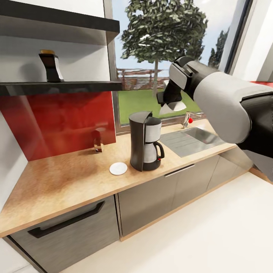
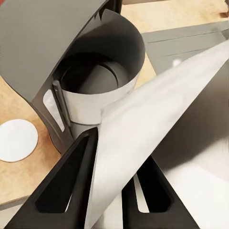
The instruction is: Set up a coffee station on the kitchen countertop: keep the coffee maker on the countertop, move the bottle of coffee from the kitchen shelf to the counter next to the coffee maker, place a paper coffee filter on top of the coffee maker, put the saucer next to the coffee maker with the coffee cup on the saucer, and place the electric kettle next to the coffee maker.
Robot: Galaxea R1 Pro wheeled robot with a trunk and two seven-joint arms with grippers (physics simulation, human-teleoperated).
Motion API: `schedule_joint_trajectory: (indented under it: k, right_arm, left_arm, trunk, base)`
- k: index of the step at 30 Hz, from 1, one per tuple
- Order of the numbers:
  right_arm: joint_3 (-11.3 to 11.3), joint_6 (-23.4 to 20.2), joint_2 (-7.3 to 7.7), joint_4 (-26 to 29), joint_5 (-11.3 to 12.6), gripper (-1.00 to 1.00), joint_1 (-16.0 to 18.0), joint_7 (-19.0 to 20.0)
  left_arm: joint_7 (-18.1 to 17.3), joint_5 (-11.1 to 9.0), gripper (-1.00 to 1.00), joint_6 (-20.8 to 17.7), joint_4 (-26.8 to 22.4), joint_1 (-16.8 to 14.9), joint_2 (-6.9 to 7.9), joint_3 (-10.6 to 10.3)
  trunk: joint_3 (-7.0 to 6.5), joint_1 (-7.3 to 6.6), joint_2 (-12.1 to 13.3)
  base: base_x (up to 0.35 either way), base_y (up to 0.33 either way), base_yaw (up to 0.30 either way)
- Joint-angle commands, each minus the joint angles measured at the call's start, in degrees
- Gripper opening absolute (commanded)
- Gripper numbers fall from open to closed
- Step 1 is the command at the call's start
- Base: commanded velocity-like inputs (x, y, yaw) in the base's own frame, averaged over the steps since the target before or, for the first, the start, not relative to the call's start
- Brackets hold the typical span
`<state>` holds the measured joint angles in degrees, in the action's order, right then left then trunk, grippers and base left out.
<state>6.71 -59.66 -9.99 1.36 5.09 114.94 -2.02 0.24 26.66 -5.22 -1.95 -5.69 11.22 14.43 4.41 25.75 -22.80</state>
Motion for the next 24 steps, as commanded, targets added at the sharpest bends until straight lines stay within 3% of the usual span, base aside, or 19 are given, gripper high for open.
schedule_joint_trajectory:
  k: [1, 24]
  right_arm:
    - [0.4, -0.2, -0.01, 0.0, 0.6, -1.0, 0.0, -0.3]
    - [0.5, -0.2, -0.01, 0.1, 0.6, -1.0, -2.2, -0.2]
  left_arm:
    - [0.0, 0.6, 1.0, -0.2, -0.1, 0.0, -0.02, 0.5]
    - [0.1, 0.6, 1.0, -0.2, -0.2, 0.0, 0.03, 0.5]
  trunk:
    - [0.14, 0.03, -0.1]
    - [1.67, 0.03, -0.1]
  base:
    - [0.0, 0.0, 0.006]
    - [0.0, 0.0, 0.016]
